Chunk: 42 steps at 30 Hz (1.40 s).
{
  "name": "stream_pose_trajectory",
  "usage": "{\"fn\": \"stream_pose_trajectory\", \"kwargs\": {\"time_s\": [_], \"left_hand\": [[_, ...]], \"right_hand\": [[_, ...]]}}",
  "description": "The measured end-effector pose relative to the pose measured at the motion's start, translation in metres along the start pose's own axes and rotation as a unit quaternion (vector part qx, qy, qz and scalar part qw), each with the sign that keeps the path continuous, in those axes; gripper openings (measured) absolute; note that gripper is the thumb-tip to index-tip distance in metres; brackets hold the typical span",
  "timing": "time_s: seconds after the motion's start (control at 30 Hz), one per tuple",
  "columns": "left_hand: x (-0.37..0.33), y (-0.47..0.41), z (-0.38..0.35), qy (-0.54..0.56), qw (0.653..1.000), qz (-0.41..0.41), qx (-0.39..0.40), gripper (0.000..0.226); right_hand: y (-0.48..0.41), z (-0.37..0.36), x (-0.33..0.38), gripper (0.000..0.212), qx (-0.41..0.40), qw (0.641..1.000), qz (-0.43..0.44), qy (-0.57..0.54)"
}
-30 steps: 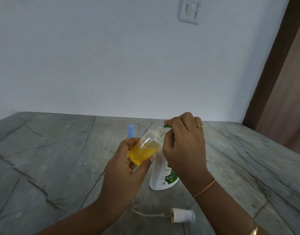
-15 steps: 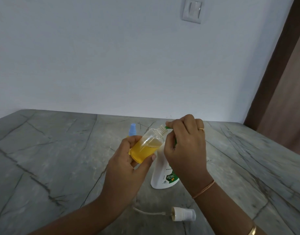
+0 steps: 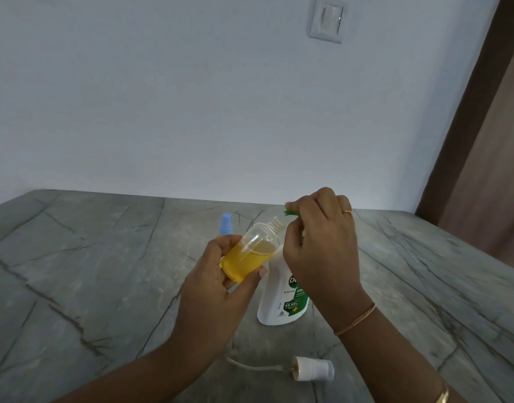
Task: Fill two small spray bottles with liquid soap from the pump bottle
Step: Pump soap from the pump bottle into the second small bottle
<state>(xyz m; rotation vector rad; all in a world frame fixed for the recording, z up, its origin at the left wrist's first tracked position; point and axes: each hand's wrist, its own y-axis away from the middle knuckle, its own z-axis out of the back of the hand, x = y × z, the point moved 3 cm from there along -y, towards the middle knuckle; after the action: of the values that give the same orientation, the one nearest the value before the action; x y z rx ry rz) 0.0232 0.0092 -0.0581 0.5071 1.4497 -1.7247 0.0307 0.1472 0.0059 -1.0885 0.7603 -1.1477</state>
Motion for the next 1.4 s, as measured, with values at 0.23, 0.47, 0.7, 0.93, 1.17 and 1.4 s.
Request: {"fn": "stream_pose_trajectory", "kwargs": {"time_s": [0.23, 0.47, 0.7, 0.93, 1.17, 1.4], "left_hand": [[0.000, 0.000, 0.000, 0.000, 1.000, -0.003, -0.007, 0.038], [-0.001, 0.001, 0.000, 0.015, 1.000, -0.010, -0.011, 0.035], [0.004, 0.000, -0.001, 0.013, 1.000, -0.008, -0.011, 0.034], [0.001, -0.001, 0.000, 0.012, 1.000, -0.012, -0.014, 0.034], [0.002, 0.001, 0.000, 0.004, 1.000, -0.013, -0.013, 0.035], [0.002, 0.000, -0.001, 0.011, 1.000, -0.014, -0.012, 0.034]], "right_hand": [[0.011, -0.005, 0.003, 0.025, -0.019, 1.000, -0.001, -0.006], [0.010, -0.003, 0.004, 0.026, -0.018, 1.000, 0.000, -0.008], [-0.001, 0.001, -0.001, 0.027, -0.014, 1.000, -0.003, -0.003], [0.005, -0.003, 0.002, 0.026, -0.028, 1.000, 0.002, -0.004], [0.013, -0.007, 0.002, 0.026, -0.025, 1.000, 0.003, -0.002], [0.002, 0.000, 0.001, 0.026, -0.008, 1.000, 0.002, -0.011]]}}
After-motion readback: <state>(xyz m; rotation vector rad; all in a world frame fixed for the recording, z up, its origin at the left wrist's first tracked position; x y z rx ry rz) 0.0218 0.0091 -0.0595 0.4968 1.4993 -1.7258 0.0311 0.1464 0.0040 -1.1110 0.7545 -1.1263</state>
